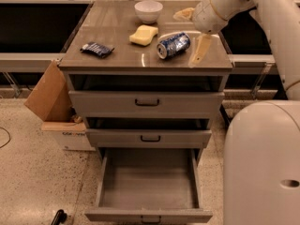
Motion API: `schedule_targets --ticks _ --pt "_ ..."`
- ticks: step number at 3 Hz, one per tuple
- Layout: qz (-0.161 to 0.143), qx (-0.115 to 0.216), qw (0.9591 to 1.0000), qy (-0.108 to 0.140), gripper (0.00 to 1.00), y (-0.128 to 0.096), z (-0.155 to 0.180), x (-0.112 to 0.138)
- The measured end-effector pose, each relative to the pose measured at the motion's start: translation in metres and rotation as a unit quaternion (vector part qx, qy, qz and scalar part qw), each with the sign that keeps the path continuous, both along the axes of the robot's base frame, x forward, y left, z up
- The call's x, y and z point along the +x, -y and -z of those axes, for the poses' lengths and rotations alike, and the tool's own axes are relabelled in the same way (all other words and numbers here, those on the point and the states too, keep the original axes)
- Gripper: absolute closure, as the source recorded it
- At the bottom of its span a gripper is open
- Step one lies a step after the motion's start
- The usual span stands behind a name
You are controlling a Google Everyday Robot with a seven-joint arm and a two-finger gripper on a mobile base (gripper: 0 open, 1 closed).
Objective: Place pepsi can into bottom drawer
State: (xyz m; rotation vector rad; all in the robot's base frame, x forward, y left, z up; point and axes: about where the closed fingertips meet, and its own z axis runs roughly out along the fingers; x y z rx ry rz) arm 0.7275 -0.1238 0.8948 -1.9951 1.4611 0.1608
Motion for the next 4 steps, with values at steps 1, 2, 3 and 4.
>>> schedule_targets --ticks 1,2,3,4 --pt "0.027 -0.001 0.9996 -0.003 0.0 -0.004 0.014 0.016" --pt "0.047 -0.008 0.9988 -0.013 0.0 -0.007 0.031 0.028" --pt "0.06 -0.021 0.9977 -0.023 0.0 -0.005 0.045 0.035" --pt "0.062 -0.034 0.9972 -0.023 0.19 -0.005 0.051 0.041"
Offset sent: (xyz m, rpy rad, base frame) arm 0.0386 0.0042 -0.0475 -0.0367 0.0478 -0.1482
